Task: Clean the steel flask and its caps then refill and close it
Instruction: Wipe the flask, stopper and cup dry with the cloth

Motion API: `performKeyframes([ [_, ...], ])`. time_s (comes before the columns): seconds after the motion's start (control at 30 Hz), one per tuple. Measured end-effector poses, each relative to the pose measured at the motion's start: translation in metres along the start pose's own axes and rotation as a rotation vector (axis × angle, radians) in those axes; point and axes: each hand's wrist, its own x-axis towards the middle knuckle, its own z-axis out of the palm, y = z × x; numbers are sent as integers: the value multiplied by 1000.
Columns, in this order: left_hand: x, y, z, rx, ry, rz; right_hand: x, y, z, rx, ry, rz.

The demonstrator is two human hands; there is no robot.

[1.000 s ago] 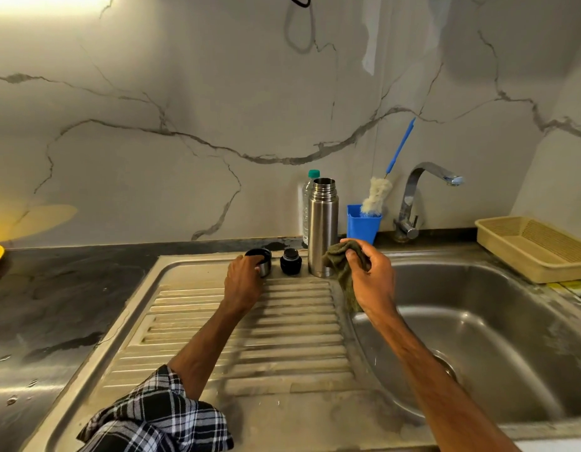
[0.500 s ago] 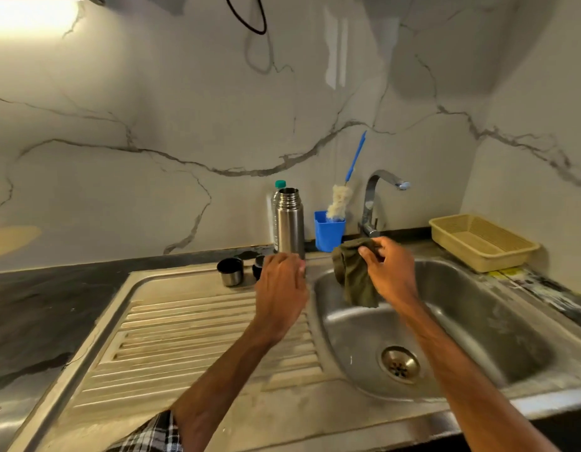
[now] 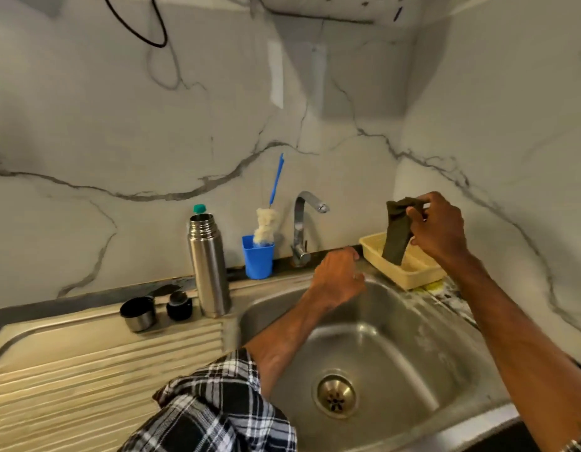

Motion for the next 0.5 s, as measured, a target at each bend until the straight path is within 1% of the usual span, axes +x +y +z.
performKeyframes([
  [0.07,17,10,15,31,-66,64,14,12,-5,-146,0,-59],
  [0.17,36,25,35,127,-159,139,34,30,-3,-303,-72,-67],
  [0.33,55,36,62,267,-270,195,59,73,24,-250,-293,-49],
  [0.5,62,27,84,334,-279,239,69,106,58,-208,-478,20],
])
